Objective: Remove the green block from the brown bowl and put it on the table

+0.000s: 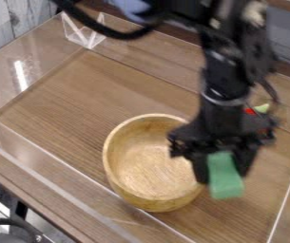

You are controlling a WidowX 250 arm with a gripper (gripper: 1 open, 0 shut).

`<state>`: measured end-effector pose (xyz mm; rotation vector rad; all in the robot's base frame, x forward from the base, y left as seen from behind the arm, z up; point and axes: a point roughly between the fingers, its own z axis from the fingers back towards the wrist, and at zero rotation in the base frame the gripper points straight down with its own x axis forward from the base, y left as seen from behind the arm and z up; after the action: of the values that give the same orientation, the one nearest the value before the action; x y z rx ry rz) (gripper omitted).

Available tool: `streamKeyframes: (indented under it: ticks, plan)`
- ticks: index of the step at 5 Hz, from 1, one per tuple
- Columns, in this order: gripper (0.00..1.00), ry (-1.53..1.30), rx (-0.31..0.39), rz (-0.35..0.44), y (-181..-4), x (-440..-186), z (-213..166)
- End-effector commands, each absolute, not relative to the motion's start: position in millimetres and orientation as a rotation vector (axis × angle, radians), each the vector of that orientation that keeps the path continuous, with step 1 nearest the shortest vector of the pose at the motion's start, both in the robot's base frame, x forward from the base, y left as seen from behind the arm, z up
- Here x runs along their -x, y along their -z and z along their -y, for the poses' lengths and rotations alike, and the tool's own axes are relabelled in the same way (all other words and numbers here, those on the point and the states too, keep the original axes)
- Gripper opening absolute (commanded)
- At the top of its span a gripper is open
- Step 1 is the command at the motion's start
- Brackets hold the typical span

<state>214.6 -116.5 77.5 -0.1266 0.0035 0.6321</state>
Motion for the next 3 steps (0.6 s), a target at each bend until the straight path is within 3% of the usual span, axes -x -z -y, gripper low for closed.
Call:
streamKeyframes:
  ticks: [1,3]
  plan:
    - [0.00,-0.459,0.159,0.008,-69.0,-225.2,139.2]
    - [0.00,-0.342,0.158,-0.003,-56.8,-229.9,122.4]
